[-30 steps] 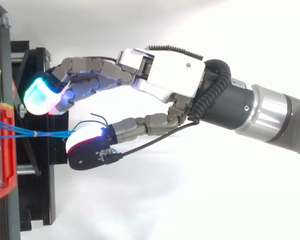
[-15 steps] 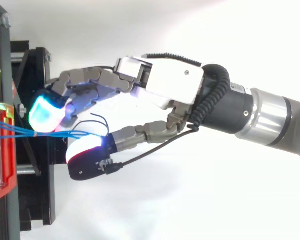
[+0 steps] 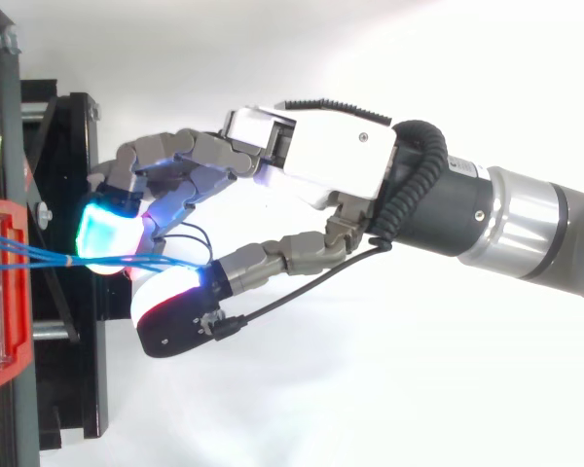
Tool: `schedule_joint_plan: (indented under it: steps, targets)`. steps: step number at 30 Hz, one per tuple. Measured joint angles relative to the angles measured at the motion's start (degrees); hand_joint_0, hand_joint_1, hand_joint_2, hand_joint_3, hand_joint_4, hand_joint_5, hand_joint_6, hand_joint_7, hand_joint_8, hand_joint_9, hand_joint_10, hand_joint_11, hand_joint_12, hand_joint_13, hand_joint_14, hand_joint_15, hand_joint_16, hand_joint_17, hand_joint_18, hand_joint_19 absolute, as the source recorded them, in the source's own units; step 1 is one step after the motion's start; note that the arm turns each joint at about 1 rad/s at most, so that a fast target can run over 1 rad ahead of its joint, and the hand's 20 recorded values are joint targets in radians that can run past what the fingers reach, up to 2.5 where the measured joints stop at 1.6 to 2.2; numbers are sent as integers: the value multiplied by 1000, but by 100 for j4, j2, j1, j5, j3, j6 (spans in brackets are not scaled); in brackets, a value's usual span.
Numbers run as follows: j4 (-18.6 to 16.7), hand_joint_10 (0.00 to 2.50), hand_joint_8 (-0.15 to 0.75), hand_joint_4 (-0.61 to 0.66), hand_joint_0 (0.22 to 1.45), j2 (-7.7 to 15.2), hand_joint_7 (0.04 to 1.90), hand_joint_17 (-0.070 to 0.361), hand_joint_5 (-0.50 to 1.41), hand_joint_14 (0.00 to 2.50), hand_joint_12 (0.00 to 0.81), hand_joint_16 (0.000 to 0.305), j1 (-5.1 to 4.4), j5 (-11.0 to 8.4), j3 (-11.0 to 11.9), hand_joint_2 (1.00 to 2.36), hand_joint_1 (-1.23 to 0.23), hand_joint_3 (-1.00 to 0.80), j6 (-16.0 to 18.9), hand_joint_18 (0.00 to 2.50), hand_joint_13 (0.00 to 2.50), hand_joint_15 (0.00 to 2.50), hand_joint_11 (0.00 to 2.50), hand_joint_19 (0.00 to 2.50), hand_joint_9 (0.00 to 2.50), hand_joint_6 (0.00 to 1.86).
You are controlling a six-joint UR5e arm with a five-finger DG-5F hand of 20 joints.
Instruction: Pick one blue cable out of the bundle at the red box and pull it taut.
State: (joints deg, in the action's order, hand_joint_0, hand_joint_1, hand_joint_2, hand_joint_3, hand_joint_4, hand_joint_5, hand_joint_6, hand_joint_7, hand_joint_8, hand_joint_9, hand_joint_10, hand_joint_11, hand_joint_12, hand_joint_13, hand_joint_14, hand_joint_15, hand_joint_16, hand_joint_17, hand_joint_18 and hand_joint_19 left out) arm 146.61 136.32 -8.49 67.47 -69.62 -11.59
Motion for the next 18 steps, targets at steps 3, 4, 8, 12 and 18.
schedule_joint_plan:
  steps: [3, 4, 8, 12, 18]
  targets:
    - [5, 15, 375, 221, 580, 1, 1152, 132, -118, 7, 420, 59, 14, 11, 49, 1000, -747, -500, 4, 491, 428, 189, 605, 323, 783, 801]
    - [9, 13, 375, 216, 578, 0, 1122, 132, -115, 6, 419, 59, 18, 15, 71, 1000, -747, -500, 7, 493, 437, 192, 592, 332, 786, 792]
    - [97, 13, 368, 186, 602, 3, 1147, 130, -104, 6, 416, 58, 37, 40, 187, 1005, -751, -438, 12, 503, 450, 193, 580, 332, 799, 757]
    - [281, 13, 370, 180, 602, 2, 1142, 131, -153, 6, 416, 58, 46, 54, 319, 1017, -767, -253, -3, 515, 436, 204, 576, 318, 724, 822]
    - [329, 13, 373, 199, 587, 2, 1180, 132, -169, 6, 421, 59, 9, 28, 365, 1023, -768, -126, -119, 518, 428, 204, 645, 325, 721, 857]
